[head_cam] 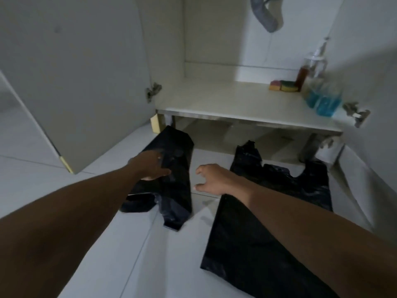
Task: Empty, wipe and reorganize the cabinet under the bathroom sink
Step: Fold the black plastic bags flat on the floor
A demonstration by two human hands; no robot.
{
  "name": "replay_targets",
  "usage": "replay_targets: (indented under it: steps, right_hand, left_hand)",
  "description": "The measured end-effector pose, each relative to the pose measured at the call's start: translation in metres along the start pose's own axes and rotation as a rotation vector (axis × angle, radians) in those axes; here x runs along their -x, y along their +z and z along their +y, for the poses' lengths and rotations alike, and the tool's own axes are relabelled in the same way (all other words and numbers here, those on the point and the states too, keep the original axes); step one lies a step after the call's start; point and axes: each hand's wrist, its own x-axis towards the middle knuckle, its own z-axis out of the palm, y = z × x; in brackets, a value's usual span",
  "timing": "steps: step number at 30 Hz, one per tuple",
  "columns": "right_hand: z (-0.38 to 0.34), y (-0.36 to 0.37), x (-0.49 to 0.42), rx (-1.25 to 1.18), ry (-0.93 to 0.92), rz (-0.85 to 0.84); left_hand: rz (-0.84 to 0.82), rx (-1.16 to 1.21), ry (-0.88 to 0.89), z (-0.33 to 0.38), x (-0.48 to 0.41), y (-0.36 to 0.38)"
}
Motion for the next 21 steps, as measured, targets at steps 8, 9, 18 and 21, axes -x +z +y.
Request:
replay_targets:
  steps: [8,9,18,21]
  right_hand:
    - [-0.062,0.063,-0.055,0.041,-0.022,-0.105]
    - [-0.065,0.07,-0.059,0.055,-0.023,-0.097]
    - [-0.07,0.078,-0.079,0.071,0.021,0.125]
    - [-0.066,0.045,-0.086,-0.094,0.018,0.225]
  left_hand:
    - [-0.065,-0.305,0.106,-0.076,0.018,0.026]
    - [-0.029,-0.301,0.127,-0.078,0.016,0.029]
    - [0.071,-0.032,0.131,-0.071,-0.001,0.014]
    - [0.196,0.106,0.098,-0.063,-0.005,-0.004]
